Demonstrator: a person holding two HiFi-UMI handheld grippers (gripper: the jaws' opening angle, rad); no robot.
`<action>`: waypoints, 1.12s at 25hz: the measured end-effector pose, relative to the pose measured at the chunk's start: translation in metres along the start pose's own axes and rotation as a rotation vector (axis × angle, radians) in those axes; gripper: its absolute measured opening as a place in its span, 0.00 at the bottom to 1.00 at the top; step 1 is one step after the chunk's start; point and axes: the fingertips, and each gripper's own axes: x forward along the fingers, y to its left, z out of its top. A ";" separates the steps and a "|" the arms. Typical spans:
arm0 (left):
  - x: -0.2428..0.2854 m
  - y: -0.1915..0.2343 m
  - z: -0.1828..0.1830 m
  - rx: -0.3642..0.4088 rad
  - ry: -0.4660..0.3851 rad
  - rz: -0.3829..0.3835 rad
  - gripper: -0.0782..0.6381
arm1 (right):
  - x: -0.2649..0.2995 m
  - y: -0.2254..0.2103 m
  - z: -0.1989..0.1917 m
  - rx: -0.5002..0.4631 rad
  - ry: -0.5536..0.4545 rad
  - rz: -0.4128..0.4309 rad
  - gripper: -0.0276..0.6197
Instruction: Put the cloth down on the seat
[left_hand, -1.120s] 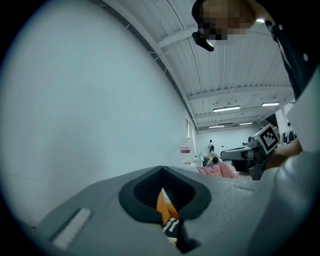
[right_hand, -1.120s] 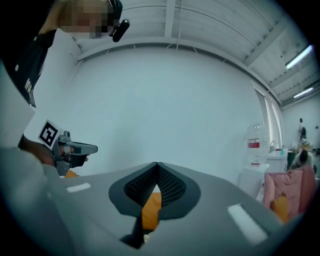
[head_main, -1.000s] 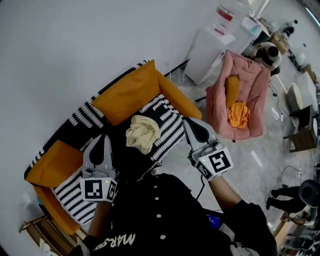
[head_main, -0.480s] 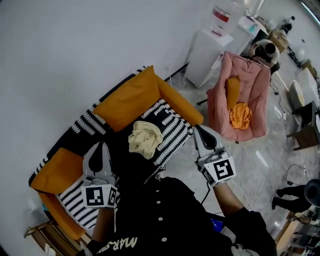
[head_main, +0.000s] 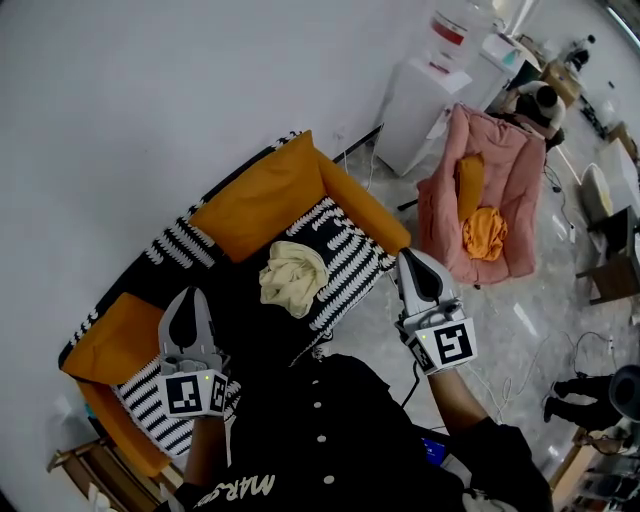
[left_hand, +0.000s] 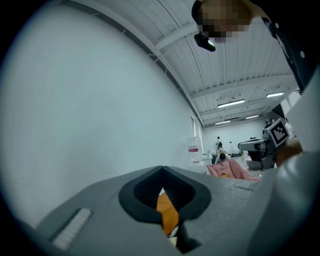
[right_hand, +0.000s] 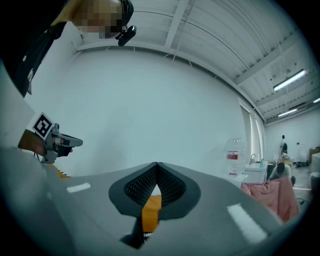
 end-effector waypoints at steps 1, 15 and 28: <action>0.000 0.001 -0.001 -0.001 0.002 0.001 0.11 | 0.001 0.002 0.002 -0.002 -0.002 0.005 0.09; 0.001 0.010 -0.010 -0.013 0.020 0.013 0.11 | 0.018 0.017 0.016 0.022 -0.043 0.035 0.08; 0.002 0.007 -0.005 -0.018 0.013 -0.001 0.11 | 0.022 0.021 0.012 0.013 -0.031 0.047 0.08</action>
